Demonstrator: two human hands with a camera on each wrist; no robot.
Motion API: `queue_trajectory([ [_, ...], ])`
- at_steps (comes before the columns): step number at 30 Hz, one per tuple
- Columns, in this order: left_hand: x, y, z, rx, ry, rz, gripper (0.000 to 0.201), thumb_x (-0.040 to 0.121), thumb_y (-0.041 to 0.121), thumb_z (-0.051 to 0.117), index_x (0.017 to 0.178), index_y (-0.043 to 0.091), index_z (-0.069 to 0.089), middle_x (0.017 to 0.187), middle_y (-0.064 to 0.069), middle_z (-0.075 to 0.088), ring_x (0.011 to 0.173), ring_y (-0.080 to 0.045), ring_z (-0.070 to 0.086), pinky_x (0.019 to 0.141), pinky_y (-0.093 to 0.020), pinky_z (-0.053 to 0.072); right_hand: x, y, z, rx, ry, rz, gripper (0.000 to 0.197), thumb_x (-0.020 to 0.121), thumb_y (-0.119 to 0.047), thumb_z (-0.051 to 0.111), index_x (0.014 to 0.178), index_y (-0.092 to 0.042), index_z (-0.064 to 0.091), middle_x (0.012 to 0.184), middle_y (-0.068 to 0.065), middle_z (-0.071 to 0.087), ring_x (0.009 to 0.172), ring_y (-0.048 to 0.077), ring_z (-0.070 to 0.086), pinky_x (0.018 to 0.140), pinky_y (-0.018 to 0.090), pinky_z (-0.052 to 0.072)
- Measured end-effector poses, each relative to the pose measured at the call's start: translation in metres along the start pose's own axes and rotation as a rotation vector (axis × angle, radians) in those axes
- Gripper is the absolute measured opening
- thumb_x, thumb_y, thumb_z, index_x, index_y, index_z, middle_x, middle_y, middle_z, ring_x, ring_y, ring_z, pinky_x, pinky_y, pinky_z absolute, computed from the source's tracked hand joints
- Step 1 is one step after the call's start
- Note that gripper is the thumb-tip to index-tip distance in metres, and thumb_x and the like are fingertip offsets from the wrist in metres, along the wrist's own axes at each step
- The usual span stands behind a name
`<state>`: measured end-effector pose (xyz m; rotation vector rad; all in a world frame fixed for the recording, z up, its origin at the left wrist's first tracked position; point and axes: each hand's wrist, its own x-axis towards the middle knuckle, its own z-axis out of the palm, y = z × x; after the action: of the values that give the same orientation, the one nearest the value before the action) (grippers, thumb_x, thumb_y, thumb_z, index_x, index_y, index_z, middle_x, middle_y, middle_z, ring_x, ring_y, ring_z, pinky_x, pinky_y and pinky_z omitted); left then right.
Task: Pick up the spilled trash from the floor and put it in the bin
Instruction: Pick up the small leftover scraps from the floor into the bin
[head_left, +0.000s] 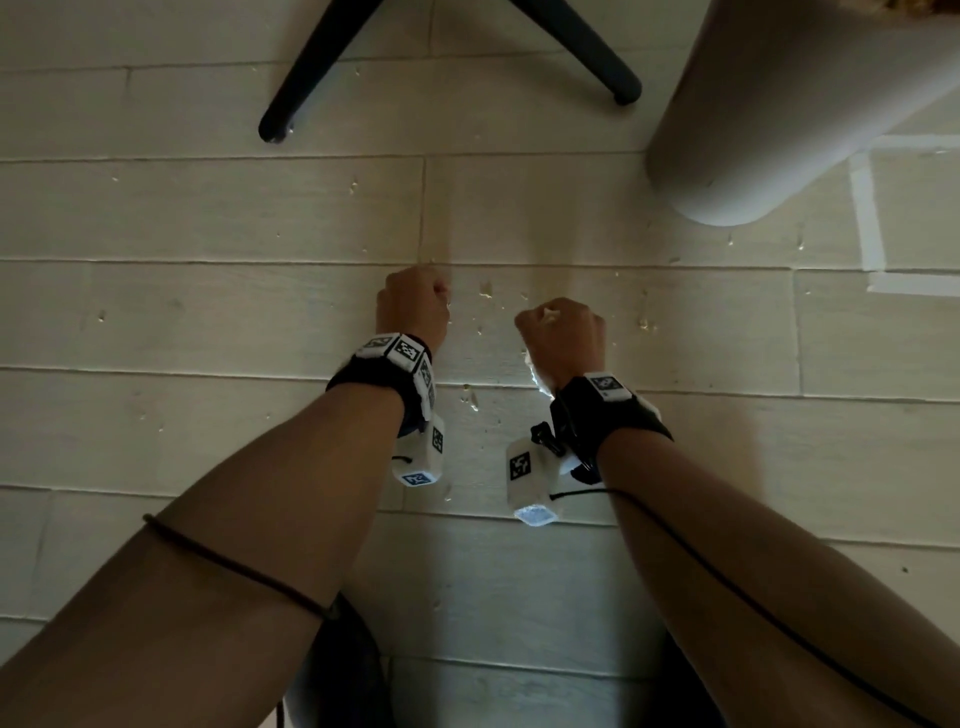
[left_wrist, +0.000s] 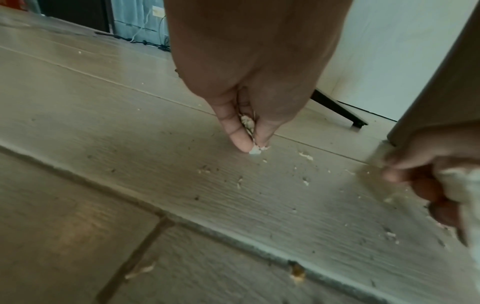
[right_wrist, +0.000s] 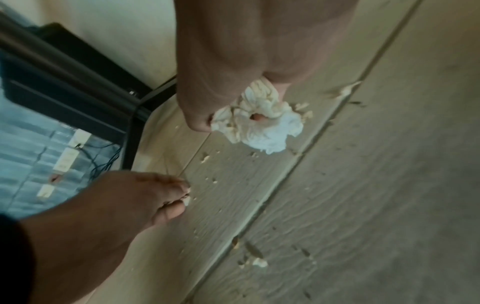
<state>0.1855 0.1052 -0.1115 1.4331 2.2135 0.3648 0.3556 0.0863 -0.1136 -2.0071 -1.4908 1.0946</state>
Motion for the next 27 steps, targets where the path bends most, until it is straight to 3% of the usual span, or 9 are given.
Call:
queue_trajectory([
  [4,0.007,-0.005,0.001,-0.039,-0.018,-0.033,0.021,0.088,0.008,0.052,0.088,0.009,0.074,0.100,-0.013,0.072,0.097,-0.033,0.066,0.087,-0.040,0.053,0.016,-0.018,0.023,-0.104,-0.056,-0.073,0.020,0.090,-0.023,0.061,0.094,-0.009,0.074,0.095,0.005,0.071,0.075,0.016,0.057,0.054,0.014,0.030],
  [8,0.019,-0.015,-0.007,-0.091,0.034,-0.129,0.023,0.091,0.015,0.049,0.098,0.007,0.069,0.106,-0.017,0.070,0.102,-0.036,0.064,0.089,-0.039,0.052,0.027,-0.031,0.037,-0.197,-0.100,-0.170,0.020,0.094,-0.020,0.059,0.103,-0.009,0.073,0.110,0.008,0.067,0.085,0.018,0.059,0.068,0.018,0.037],
  [10,0.025,-0.018,-0.013,-0.099,0.058,-0.130,0.019,0.091,0.013,0.051,0.097,0.009,0.070,0.106,-0.014,0.071,0.102,-0.033,0.063,0.088,-0.035,0.051,0.031,-0.033,0.042,-0.243,-0.102,-0.215,0.018,0.094,-0.017,0.059,0.101,-0.008,0.073,0.111,0.009,0.067,0.092,0.022,0.064,0.073,0.022,0.040],
  [14,0.036,-0.012,-0.019,-0.096,0.078,-0.025,0.024,0.090,0.010,0.050,0.097,0.015,0.073,0.103,-0.009,0.074,0.100,-0.031,0.066,0.087,-0.035,0.053,0.031,-0.033,0.047,-0.297,-0.072,-0.298,0.020,0.096,-0.009,0.055,0.093,-0.003,0.074,0.099,0.012,0.067,0.081,0.026,0.066,0.071,0.028,0.051],
  [17,0.039,-0.010,-0.015,-0.062,0.046,0.049,0.028,0.091,0.011,0.050,0.105,0.012,0.075,0.107,-0.012,0.074,0.101,-0.031,0.068,0.089,-0.035,0.054,0.032,-0.037,0.047,-0.325,-0.076,-0.292,0.019,0.096,-0.005,0.053,0.098,-0.002,0.071,0.104,0.012,0.066,0.085,0.024,0.064,0.071,0.026,0.045],
  [22,0.038,-0.010,-0.008,0.035,0.009,0.146,0.021,0.091,0.009,0.056,0.099,0.007,0.076,0.100,-0.015,0.074,0.092,-0.031,0.070,0.085,-0.040,0.056,0.031,-0.046,0.044,-0.378,-0.172,-0.230,0.019,0.096,-0.005,0.052,0.112,-0.001,0.062,0.120,0.015,0.058,0.106,0.030,0.059,0.081,0.032,0.044],
  [27,0.038,-0.022,-0.014,-0.061,-0.006,0.032,0.019,0.091,0.011,0.053,0.094,0.007,0.072,0.102,-0.011,0.073,0.097,-0.029,0.067,0.090,-0.039,0.054,0.038,-0.043,0.038,-0.220,-0.166,-0.141,0.019,0.097,-0.003,0.045,0.111,-0.002,0.058,0.120,0.013,0.057,0.093,0.021,0.053,0.077,0.028,0.035],
])
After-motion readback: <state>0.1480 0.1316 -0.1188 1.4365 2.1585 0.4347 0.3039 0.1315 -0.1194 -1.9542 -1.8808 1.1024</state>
